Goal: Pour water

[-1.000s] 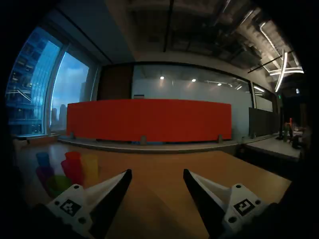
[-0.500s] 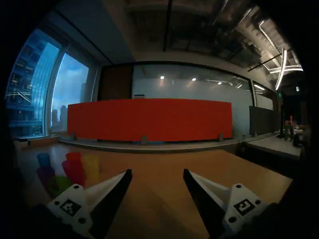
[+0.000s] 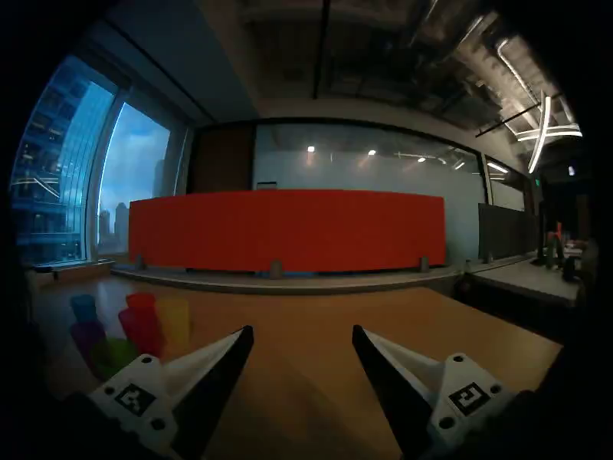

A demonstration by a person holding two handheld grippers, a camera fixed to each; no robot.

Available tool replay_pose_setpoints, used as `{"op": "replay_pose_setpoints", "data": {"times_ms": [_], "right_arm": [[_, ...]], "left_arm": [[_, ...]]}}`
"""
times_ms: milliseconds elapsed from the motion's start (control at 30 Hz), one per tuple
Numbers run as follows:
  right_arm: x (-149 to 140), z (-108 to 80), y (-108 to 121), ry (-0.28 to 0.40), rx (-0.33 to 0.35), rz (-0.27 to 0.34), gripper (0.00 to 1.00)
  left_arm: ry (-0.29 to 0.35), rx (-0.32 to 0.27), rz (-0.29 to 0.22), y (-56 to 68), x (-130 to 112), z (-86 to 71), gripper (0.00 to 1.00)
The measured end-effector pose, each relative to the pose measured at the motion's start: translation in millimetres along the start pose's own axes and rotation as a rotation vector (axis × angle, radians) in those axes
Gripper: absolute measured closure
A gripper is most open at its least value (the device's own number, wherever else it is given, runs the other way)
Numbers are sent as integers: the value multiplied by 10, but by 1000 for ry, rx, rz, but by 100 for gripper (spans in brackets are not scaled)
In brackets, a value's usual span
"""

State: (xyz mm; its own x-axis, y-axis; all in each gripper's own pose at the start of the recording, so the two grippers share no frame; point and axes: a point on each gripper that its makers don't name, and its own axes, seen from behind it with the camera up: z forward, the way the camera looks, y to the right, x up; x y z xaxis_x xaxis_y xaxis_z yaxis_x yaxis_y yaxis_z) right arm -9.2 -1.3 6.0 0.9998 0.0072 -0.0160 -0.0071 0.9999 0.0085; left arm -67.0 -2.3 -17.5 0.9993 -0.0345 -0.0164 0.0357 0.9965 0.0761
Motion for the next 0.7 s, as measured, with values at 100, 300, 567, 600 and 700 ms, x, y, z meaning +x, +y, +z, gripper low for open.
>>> {"op": "replay_pose_setpoints", "data": {"times_ms": [100, 300, 567, 600, 700], "right_arm": [[1, 0, -2, 0, 1, 0, 0], [-3, -5, 3, -1, 1, 0, 0], [-2, -11, -3, -1, 0, 0, 0], [-1, -12, -4, -1, 0, 0, 0], [0, -11, -4, -1, 0, 0, 0]], "left_arm": [[0, 0, 0, -1, 0, -1, 12], [0, 0, 0, -4, -1, -8, 12], [0, 0, 0, -4, -3, -16, 12], [0, 0, 0, -4, -4, -16, 11], [0, 0, 0, -1, -1, -9, 11]]}}
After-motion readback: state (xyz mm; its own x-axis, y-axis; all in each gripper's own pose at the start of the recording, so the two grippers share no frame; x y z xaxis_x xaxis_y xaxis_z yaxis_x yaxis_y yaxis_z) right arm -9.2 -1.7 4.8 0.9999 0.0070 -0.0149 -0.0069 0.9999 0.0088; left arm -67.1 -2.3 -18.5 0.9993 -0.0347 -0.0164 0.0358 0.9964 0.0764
